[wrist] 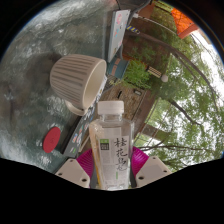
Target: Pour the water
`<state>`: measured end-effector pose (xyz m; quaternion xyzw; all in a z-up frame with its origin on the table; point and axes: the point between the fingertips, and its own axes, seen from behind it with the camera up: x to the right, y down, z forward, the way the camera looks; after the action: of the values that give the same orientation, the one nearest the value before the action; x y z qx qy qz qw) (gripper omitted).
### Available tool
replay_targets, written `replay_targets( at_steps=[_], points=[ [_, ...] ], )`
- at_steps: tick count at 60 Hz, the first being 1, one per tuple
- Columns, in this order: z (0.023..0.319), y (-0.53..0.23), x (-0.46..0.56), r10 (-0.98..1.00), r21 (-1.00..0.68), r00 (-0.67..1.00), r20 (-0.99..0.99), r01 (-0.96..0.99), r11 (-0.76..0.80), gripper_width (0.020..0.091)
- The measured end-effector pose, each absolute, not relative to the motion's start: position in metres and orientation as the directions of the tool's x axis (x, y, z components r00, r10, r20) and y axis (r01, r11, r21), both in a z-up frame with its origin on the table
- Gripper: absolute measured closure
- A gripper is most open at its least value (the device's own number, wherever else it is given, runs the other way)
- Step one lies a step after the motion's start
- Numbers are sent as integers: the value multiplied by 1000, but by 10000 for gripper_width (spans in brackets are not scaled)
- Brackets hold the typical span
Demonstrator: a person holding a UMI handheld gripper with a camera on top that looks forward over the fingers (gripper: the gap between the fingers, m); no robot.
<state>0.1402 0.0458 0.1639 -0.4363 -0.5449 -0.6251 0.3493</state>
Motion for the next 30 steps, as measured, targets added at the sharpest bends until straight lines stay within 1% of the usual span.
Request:
replay_targets(
  at_steps=[2,3,5,6,11,13,14,16,17,25,26,28,29,30],
  points=[
    [164,50,134,34,455,-456,890,876,-162,644],
    [175,55,136,73,489,-484,872,865,-114,645],
    [179,55,133,65,549,-545,836,830,-97,644],
    [173,55,128,31,571,-573,819,810,-129,642],
    [184,49,120,0,678,-682,731,726,-116,642],
    [185,50,118,-10,699,-704,710,707,-112,642],
    [194,64,117,19,709,-709,705,703,-58,643],
    [196,61,116,13,720,-720,694,692,-57,643],
    [187,51,115,-21,721,-726,687,685,-109,643],
    [185,49,113,-21,726,-731,683,681,-95,641],
    [193,65,112,8,729,-730,684,683,-44,642],
    [193,61,112,4,728,-729,685,684,-42,642],
    [184,56,111,-29,722,-727,686,685,-94,642],
    [183,54,111,-29,719,-723,690,689,-92,642]
  ],
)
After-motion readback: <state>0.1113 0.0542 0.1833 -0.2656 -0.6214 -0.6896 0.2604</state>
